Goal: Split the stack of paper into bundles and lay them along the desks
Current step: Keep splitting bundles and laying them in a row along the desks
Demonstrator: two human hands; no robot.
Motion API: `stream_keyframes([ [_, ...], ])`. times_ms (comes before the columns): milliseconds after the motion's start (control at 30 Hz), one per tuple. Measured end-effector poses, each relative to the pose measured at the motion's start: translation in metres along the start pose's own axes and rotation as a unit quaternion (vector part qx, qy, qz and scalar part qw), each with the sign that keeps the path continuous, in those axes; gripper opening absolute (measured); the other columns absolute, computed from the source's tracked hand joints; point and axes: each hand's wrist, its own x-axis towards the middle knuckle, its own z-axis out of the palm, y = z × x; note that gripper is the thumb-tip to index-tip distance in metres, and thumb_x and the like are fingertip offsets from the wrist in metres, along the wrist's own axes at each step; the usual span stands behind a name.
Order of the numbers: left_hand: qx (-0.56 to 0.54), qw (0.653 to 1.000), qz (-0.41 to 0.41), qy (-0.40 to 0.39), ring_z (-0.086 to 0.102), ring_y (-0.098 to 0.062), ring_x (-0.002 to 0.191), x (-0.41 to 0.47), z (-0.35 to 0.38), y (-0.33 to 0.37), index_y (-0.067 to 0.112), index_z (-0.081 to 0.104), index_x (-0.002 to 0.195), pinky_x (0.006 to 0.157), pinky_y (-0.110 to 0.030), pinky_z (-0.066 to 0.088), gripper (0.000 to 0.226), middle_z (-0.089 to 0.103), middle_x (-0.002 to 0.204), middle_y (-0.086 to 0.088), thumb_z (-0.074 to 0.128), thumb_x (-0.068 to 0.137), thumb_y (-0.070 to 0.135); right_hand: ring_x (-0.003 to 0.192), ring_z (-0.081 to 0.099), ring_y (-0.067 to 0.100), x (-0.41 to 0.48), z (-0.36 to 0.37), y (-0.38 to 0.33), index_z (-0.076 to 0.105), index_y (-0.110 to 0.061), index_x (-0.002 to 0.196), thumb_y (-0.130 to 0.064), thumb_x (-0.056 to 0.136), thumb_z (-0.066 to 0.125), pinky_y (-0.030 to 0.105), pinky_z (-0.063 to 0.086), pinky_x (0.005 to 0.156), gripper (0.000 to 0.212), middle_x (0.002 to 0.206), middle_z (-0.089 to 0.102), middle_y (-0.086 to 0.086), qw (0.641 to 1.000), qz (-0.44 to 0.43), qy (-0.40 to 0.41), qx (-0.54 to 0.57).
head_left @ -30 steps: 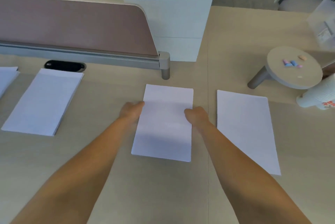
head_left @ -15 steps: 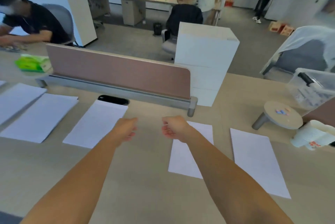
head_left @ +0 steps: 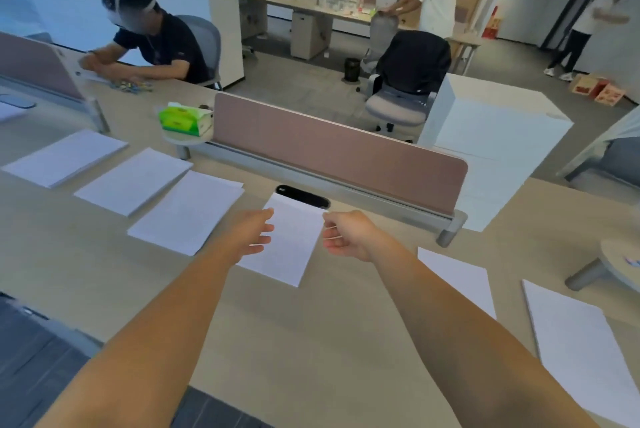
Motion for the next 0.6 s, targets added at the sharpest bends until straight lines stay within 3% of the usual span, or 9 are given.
stream_keyframes([
  [167, 0.014, 0.996, -0.005, 0.093, 0.064, -0.022, 0.078, 0.024, -0.054, -0.004, 0.013, 0.063, 0.110, 0.078, -0.035, 0.052, 0.031, 0.068, 0.098, -0.006, 0.062, 0.089, 0.036, 0.075, 0.066, 0.023, 0.062, 0.055, -0.021, 0.058, -0.011, 0.094, -0.030, 0.087, 0.060, 0.030, 0.055, 0.069, 0.021, 0.091, 0.066, 0.008, 0.998, 0.015, -0.062, 0.001],
  [267, 0.037, 0.990, -0.012, 0.137, 0.060, -0.022, 0.076, 0.039, -0.091, -0.009, 0.013, 0.062, 0.100, 0.069, -0.032, 0.050, 0.025, 0.065, 0.094, -0.005, 0.060, 0.091, 0.036, 0.075, 0.066, 0.026, 0.091, 0.093, -0.033, 0.059, -0.010, 0.092, -0.027, 0.086, 0.059, 0.031, 0.055, 0.068, 0.017, 0.094, 0.065, 0.009, 0.996, 0.030, -0.083, 0.021],
  [367, 0.074, 0.982, -0.015, 0.172, 0.060, -0.023, 0.087, 0.061, -0.135, -0.019, 0.015, 0.061, 0.096, 0.078, -0.036, 0.051, 0.026, 0.063, 0.096, -0.004, 0.059, 0.091, 0.040, 0.078, 0.066, 0.029, 0.119, 0.132, -0.046, 0.058, -0.010, 0.095, -0.024, 0.086, 0.056, 0.033, 0.056, 0.069, 0.016, 0.096, 0.062, 0.010, 0.993, 0.048, -0.097, 0.040],
  [467, 0.081, 0.980, -0.014, 0.178, 0.055, -0.020, 0.080, 0.095, -0.178, -0.034, 0.021, 0.055, 0.076, 0.085, -0.037, 0.044, 0.025, 0.057, 0.086, -0.002, 0.058, 0.092, 0.041, 0.084, 0.065, 0.031, 0.151, 0.172, -0.050, 0.056, -0.011, 0.111, -0.034, 0.085, 0.059, 0.036, 0.056, 0.070, 0.035, 0.104, 0.057, 0.012, 0.990, 0.083, -0.103, 0.053],
  [500, 0.087, 0.980, -0.015, 0.181, 0.053, -0.018, 0.078, 0.109, -0.192, -0.040, 0.022, 0.054, 0.077, 0.084, -0.035, 0.041, 0.024, 0.055, 0.084, 0.000, 0.058, 0.092, 0.040, 0.083, 0.063, 0.031, 0.160, 0.186, -0.050, 0.055, -0.011, 0.110, -0.035, 0.085, 0.060, 0.037, 0.056, 0.072, 0.035, 0.103, 0.055, 0.012, 0.989, 0.094, -0.101, 0.056],
  [600, 0.095, 0.979, -0.032, 0.178, 0.057, -0.021, 0.099, 0.158, -0.231, -0.056, 0.020, 0.059, 0.099, 0.090, -0.035, 0.042, 0.025, 0.060, 0.103, 0.001, 0.059, 0.089, 0.043, 0.070, 0.052, 0.024, 0.189, 0.224, -0.050, 0.053, -0.016, 0.097, -0.036, 0.080, 0.062, 0.034, 0.050, 0.071, 0.027, 0.090, 0.049, 0.007, 0.987, 0.122, -0.082, 0.062],
])
